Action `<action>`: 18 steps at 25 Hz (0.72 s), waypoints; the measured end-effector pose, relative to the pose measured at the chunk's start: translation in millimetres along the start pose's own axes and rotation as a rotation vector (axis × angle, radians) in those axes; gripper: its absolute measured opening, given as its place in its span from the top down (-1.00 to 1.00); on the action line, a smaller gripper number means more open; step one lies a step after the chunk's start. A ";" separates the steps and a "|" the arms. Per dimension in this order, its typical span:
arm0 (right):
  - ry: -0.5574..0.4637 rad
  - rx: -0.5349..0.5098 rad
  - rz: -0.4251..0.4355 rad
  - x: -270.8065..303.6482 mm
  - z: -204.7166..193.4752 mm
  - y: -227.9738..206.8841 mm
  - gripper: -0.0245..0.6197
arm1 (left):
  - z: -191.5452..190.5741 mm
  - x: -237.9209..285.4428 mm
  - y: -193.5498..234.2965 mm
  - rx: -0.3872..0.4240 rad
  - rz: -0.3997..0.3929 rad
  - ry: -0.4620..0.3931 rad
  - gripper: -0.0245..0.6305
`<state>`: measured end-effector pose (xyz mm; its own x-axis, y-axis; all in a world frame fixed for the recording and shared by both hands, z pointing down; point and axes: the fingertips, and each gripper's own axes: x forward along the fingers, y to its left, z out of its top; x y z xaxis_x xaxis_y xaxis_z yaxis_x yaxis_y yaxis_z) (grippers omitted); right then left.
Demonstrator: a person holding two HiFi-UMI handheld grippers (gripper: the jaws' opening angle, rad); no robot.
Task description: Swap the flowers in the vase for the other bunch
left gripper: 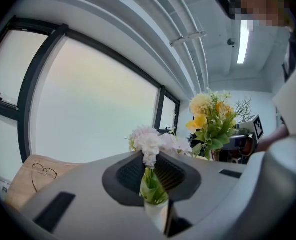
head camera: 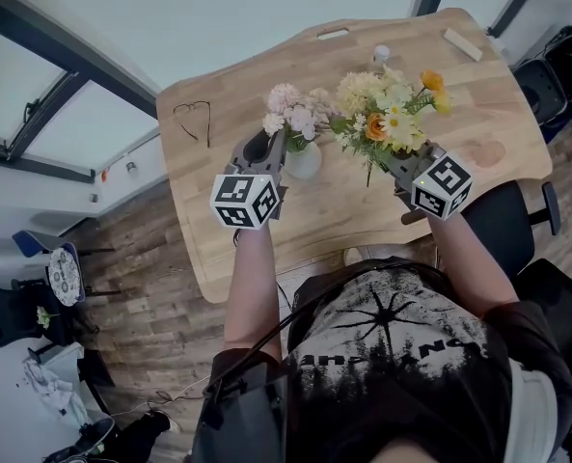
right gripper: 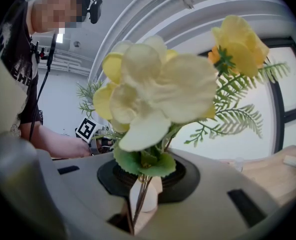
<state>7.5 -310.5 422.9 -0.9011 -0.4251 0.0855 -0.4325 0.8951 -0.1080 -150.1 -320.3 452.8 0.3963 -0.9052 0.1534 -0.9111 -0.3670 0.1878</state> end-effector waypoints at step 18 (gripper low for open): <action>-0.040 -0.023 0.016 -3.6 14.4 0.9 0.67 | 64.4 -9.5 -12.7 0.044 0.018 -0.100 0.74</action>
<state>9.9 -310.1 408.2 -0.9086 -0.4154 0.0438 -0.4177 0.9045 -0.0861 -149.7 -320.8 386.5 0.3689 -0.9276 0.0584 -0.9228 -0.3580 0.1427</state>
